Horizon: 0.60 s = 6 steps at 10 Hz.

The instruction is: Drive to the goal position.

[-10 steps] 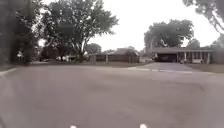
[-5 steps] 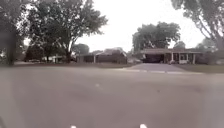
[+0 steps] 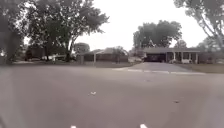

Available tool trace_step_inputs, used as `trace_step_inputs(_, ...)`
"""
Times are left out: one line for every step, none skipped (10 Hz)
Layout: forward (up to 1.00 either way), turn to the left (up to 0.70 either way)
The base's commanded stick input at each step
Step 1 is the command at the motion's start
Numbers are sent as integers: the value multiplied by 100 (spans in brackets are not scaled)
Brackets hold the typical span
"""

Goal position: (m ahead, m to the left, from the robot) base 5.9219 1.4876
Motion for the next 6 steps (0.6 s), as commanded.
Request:
trace_step_inputs(56, 0)
trace_step_inputs(100, 0)
trace_step_inputs(100, 0)
trace_step_inputs(100, 0)
trace_step_inputs(100, 0)
trace_step_inputs(100, 0)
